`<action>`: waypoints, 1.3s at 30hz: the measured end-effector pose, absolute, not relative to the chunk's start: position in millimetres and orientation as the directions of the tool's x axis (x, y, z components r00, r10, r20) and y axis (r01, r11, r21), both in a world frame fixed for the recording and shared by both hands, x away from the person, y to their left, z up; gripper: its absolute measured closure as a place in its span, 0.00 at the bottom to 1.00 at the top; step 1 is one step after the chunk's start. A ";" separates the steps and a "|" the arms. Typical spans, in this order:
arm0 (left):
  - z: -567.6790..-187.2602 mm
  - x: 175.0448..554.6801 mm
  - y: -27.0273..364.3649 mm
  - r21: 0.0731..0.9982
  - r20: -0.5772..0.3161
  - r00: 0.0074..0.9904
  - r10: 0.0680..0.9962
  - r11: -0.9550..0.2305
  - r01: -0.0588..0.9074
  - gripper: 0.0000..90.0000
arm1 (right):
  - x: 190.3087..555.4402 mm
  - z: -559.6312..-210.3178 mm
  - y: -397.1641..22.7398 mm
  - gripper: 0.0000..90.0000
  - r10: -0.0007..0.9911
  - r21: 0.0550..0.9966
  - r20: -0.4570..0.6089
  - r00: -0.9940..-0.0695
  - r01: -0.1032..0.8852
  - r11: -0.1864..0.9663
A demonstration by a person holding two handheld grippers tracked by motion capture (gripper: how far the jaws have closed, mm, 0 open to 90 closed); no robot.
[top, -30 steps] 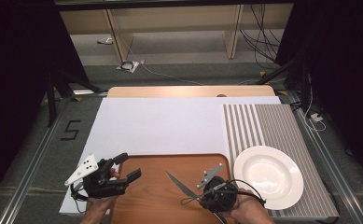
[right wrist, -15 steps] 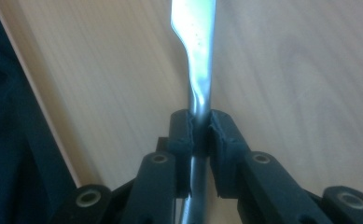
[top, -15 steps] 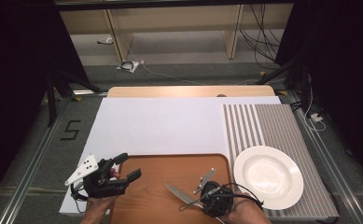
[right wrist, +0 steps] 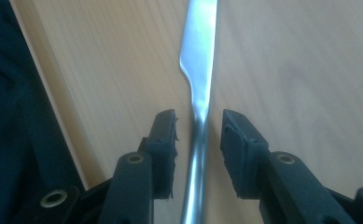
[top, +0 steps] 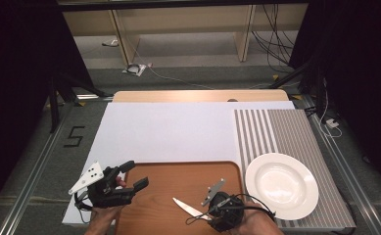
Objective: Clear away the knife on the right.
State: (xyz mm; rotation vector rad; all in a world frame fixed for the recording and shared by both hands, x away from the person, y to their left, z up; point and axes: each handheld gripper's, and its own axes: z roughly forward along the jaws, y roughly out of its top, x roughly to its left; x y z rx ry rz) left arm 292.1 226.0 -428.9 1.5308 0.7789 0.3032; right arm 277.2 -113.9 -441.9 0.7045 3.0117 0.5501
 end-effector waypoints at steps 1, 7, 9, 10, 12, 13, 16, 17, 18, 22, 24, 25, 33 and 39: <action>-428.8 291.9 226.0 0.956 -0.262 0.731 0.630 0.064 0.288 0.19 | 276.6 -441.2 -114.2 0.73 0.422 0.362 0.071 -0.904 0.418 0.833; -428.8 292.0 226.2 0.955 -0.262 0.731 0.630 0.063 0.288 0.19 | 272.9 -438.9 -117.1 0.84 0.402 0.473 0.040 -0.915 0.371 0.799; -428.9 292.1 226.1 0.955 -0.262 0.732 0.629 0.063 0.288 0.19 | 271.4 -439.8 -117.6 0.89 0.394 0.484 0.034 -0.918 0.360 0.797; -428.9 292.0 226.1 0.956 -0.262 0.732 0.629 0.063 0.288 0.19 | 270.6 -441.0 -117.5 0.91 0.388 0.489 0.027 -0.921 0.351 0.799; -428.9 292.0 226.2 0.956 -0.262 0.732 0.629 0.063 0.288 0.19 | 269.3 -443.4 -117.2 0.96 0.378 0.489 0.028 -0.926 0.342 0.803; -428.9 292.0 226.1 0.955 -0.262 0.731 0.630 0.063 0.288 0.19 | 268.5 -444.8 -116.7 0.98 0.372 0.483 0.026 -0.928 0.338 0.808; -429.0 292.1 226.0 0.955 -0.262 0.731 0.630 0.061 0.289 0.19 | 265.8 -450.4 -114.0 1.00 0.352 0.462 0.025 -0.936 0.323 0.826; -428.9 292.0 225.9 0.955 -0.262 0.731 0.630 0.062 0.289 0.19 | 265.0 -452.1 -112.9 1.00 0.349 0.452 0.025 -0.937 0.322 0.832; -429.0 292.1 226.0 0.955 -0.262 0.732 0.629 0.062 0.289 0.19 | 264.4 -453.9 -111.7 1.00 0.346 0.443 0.028 -0.938 0.321 0.837; -429.2 292.0 225.9 0.955 -0.262 0.732 0.629 0.061 0.289 0.19 | 263.4 -458.7 -109.0 1.00 0.339 0.419 0.014 -0.941 0.314 0.852; -429.3 292.1 225.8 0.955 -0.262 0.732 0.629 0.060 0.291 0.19 | 263.7 -460.5 -108.8 1.00 0.331 0.406 0.008 -0.944 0.305 0.862; -429.4 292.2 225.6 0.955 -0.263 0.731 0.629 0.060 0.291 0.19 | 263.4 -461.5 -108.6 1.00 0.334 0.408 0.007 -0.943 0.307 0.860; -429.7 292.4 225.4 0.954 -0.265 0.731 0.629 0.060 0.294 0.19 | 268.7 -462.5 -115.2 1.00 0.361 0.400 -0.011 -0.933 0.326 0.856; -430.2 293.0 225.6 0.953 -0.268 0.731 0.628 0.061 0.297 0.19 | 273.9 -462.2 -127.9 1.00 0.405 0.400 -0.041 -0.913 0.356 0.844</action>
